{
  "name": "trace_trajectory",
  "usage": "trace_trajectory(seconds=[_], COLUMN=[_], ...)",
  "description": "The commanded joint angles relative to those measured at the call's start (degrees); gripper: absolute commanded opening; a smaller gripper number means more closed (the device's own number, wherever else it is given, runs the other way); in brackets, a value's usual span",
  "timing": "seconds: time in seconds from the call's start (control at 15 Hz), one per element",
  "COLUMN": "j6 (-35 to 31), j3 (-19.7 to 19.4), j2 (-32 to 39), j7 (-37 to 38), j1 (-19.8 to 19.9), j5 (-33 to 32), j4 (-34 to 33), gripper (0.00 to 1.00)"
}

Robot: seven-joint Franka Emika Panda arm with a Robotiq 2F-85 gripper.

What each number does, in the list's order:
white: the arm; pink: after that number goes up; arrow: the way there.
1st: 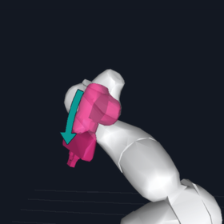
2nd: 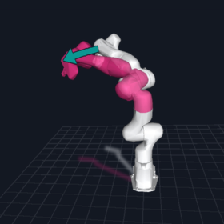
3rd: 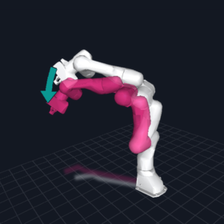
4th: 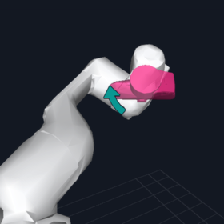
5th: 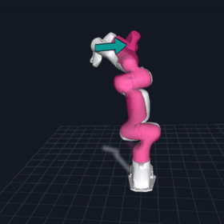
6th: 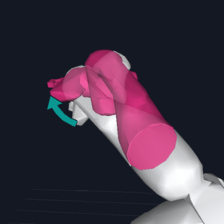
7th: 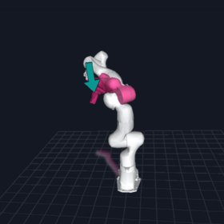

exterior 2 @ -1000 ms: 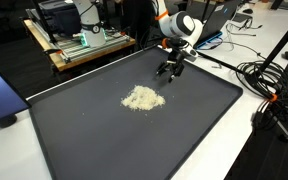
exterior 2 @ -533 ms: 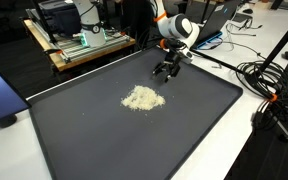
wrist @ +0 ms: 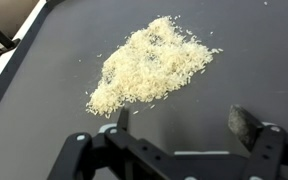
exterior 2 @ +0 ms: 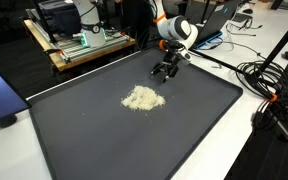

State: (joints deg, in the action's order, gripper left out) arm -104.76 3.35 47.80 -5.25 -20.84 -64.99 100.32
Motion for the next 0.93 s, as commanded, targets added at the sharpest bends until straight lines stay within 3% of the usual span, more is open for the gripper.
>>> trace_trajectory(seconds=[0.0,0.2,0.53,0.87], j6=[0.7,0.5,-1.3,-3.5], j3=[2.9,4.5,6.7,6.6], j2=[-1.8,-3.9,-10.7,-18.4], j7=[-1.6,-3.2,-10.4,-18.3], j1=[3.1,6.1,13.2,18.7], j5=[0.8,4.9,18.4,32.8], j4=[0.6,-0.1,0.1,1.0], gripper=[1.00,1.00,1.00,1.00])
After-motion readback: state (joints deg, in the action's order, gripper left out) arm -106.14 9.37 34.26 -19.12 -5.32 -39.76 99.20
